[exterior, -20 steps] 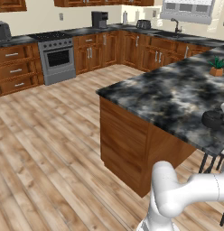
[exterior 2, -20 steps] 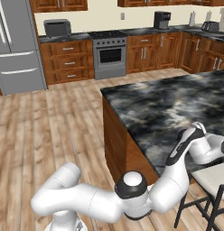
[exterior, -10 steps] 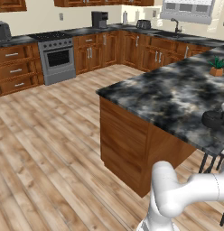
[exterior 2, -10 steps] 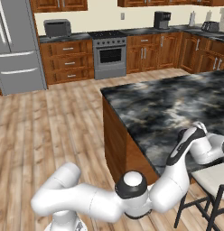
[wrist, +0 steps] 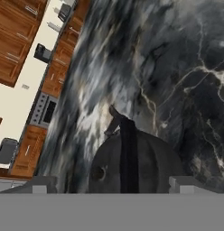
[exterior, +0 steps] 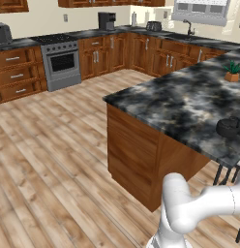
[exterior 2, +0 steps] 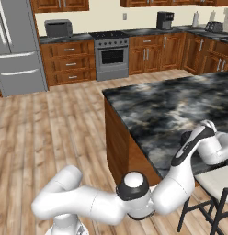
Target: The kettle is done boiling. Turn off the stove, then wait for 300 timesteps before moving the kettle to the dining table.
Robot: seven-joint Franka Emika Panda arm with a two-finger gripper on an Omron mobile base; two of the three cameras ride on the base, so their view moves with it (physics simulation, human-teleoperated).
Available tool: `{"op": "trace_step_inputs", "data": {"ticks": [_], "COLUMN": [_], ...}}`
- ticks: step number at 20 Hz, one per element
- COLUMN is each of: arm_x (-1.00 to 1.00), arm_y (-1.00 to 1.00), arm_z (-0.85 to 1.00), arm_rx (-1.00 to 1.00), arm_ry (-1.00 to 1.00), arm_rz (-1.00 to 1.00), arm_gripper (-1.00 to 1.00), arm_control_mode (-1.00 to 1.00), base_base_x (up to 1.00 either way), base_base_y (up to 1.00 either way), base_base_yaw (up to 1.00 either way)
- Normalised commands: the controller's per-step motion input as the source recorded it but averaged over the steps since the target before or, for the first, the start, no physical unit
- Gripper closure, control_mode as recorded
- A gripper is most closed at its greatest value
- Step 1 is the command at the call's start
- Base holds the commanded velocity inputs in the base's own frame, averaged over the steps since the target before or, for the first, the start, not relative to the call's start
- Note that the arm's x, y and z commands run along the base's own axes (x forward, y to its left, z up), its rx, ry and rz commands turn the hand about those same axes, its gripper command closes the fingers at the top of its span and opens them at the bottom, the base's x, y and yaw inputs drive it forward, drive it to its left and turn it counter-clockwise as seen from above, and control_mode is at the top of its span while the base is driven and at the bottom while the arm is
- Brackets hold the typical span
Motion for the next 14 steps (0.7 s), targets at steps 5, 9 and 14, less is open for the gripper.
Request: {"op": "trace_step_inputs", "data": {"ticks": [5,9,14], "arm_x": [-0.39,-0.5,-0.5], "arm_y": [0.0,0.18,0.24], "arm_z": [0.24,0.25,0.32], "arm_rx": [0.0,0.0,0.0], "arm_ry": [0.0,0.0,0.0], "arm_rz": [-0.03,-0.04,-0.04], "arm_gripper": [-1.0,-1.0,-1.0], "arm_control_mode": [-1.0,-1.0,-1.0], "base_base_x": [0.0,0.0,0.0], "base_base_y": [0.0,0.0,0.0], "base_base_yaw": [0.0,0.0,0.0]}}
